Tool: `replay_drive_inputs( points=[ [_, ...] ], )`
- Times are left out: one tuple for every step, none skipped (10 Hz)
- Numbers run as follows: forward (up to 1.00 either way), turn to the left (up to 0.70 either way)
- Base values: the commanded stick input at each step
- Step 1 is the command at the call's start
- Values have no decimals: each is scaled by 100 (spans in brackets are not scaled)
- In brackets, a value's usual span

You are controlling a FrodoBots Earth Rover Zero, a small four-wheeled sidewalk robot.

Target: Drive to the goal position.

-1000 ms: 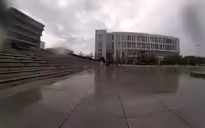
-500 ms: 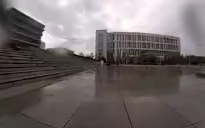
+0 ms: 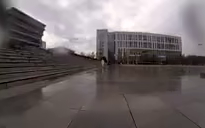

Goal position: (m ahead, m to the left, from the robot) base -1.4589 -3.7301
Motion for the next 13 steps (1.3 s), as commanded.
replay_drive_inputs(
  points=[
    [70, 0],
    [70, 0],
    [70, 0],
    [70, 0],
    [70, 0],
    [70, 0],
    [70, 0],
    [70, 0],
    [70, 0],
    [70, 0],
    [70, -24],
    [70, -27],
    [70, -27]
  ],
)
